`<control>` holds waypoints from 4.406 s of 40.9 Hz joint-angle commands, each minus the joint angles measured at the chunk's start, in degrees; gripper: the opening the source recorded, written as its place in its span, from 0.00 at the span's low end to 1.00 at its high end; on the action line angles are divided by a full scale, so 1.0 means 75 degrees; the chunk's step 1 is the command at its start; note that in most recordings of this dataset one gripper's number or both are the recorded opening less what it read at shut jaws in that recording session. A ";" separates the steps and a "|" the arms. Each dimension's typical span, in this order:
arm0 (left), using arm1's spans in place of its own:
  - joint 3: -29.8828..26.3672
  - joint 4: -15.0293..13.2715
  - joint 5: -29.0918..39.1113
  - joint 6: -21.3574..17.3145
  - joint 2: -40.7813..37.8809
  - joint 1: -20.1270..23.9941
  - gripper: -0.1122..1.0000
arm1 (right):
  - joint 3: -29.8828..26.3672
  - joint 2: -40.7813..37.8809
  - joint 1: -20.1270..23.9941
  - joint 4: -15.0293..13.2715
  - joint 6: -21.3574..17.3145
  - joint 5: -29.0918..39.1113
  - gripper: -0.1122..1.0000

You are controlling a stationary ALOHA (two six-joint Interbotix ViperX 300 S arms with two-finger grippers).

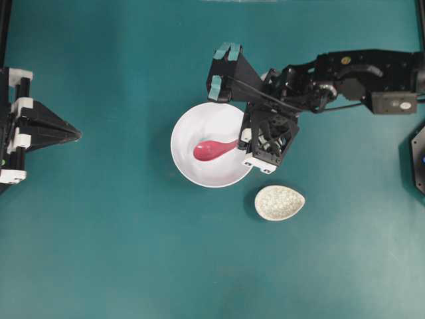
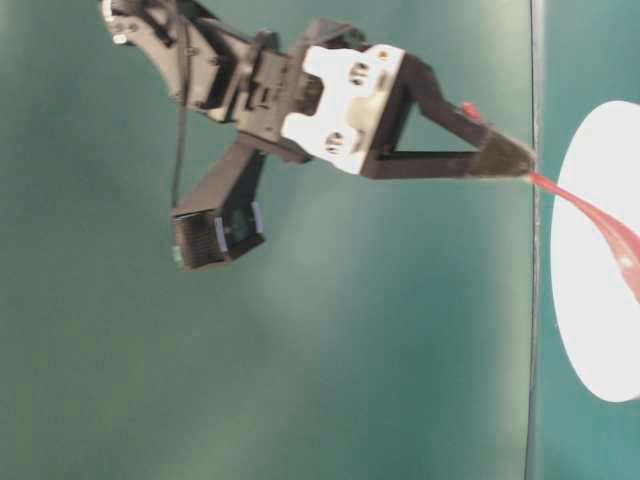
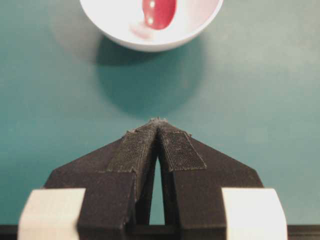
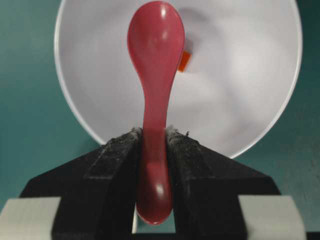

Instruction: Grip the spoon and scoop the red block from the bowl with right arm.

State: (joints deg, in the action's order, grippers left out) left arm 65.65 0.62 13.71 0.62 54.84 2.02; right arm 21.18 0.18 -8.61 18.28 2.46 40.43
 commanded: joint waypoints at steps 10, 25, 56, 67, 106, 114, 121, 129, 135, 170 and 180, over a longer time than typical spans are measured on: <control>-0.0223 0.0012 -0.0035 0.0023 -0.0047 0.0023 0.10 | -0.0832 0.0316 -0.0141 0.0012 -0.0199 0.1652 0.31; -0.0211 0.0012 -0.0035 0.0023 -0.0047 0.0023 0.10 | -0.0844 0.0316 -0.0223 -0.0105 -0.0492 0.2156 0.31; -0.0223 0.0012 -0.0035 0.0023 0.0000 0.0023 0.10 | -0.0855 -0.0270 -0.0223 -0.0281 -0.0410 0.2145 0.31; -0.0223 0.0012 -0.0059 0.0023 0.0000 0.0023 0.10 | -0.0973 -0.0504 -0.0234 -0.0281 -0.0387 0.1992 0.31; -0.0223 0.0012 -0.0082 0.0035 0.0000 0.0023 0.10 | -0.1500 -0.1020 -0.0293 -0.0504 -0.0492 0.0949 0.31; -0.0223 0.0012 -0.0082 0.0035 0.0000 0.0023 0.10 | -0.1500 -0.0938 -0.0293 -0.0492 -0.0492 0.0937 0.31; -0.0223 0.0012 -0.0082 0.0035 0.0012 0.0023 0.10 | -0.1512 -0.0809 -0.0305 -0.0504 -0.0492 0.0855 0.31; -0.0234 0.0012 -0.0094 0.0047 0.0000 0.0023 0.10 | -0.1500 -0.0715 -0.0293 -0.0504 -0.0504 0.0809 0.31; -0.0223 0.0012 -0.0094 0.0047 0.0000 0.0023 0.10 | -0.1500 -0.0668 -0.0293 -0.0492 -0.0504 0.0797 0.31; -0.0234 0.0012 -0.0094 0.0047 0.0000 0.0023 0.10 | -0.1312 -0.0469 -0.0293 -0.0422 -0.0492 0.0199 0.31; -0.0223 0.0012 -0.0094 0.0047 0.0000 0.0023 0.10 | -0.0961 -0.0258 -0.0246 -0.0340 -0.0504 0.0047 0.31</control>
State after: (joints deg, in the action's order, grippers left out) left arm 65.65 0.62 13.62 0.88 55.11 2.02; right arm 13.89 -4.39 -10.72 15.12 -1.49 41.92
